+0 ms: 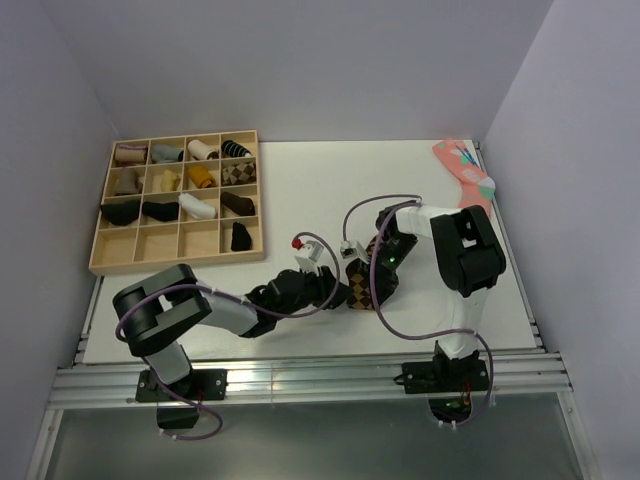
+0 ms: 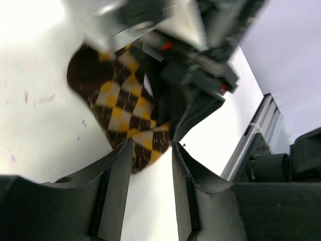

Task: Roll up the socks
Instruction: Roll the sock at the center of the board.

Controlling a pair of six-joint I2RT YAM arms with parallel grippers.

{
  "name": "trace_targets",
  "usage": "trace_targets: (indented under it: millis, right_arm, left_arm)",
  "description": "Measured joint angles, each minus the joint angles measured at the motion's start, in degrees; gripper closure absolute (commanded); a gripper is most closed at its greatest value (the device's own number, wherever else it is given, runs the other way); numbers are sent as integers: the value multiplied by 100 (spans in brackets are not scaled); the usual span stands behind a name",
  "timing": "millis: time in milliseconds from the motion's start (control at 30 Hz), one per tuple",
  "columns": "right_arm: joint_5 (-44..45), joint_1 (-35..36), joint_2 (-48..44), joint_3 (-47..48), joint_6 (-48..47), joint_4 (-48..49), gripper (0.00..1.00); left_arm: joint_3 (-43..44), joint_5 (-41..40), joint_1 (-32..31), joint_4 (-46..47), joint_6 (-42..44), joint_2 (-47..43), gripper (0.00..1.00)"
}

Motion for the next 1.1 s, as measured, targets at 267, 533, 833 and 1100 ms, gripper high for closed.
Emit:
trace_targets:
  millis: [267,533,833,1100]
  right_arm:
    - [-127,-140,796,568,-92,-848,93]
    - [-197,-313,1279,901,-188,-1335,93]
    - [-146,-424,1294,925,-120,-1394,93]
    - [-133,-496,1447,1045,-74,-1513,93]
  left_arm:
    - [42,13,-162,291,1567,66,53]
    - [533,570,-225,245,2437,706,53]
    - [861,1005,-225,142,2802,1069,53]
    - [872,1200,-225,181,2852,1222,53]
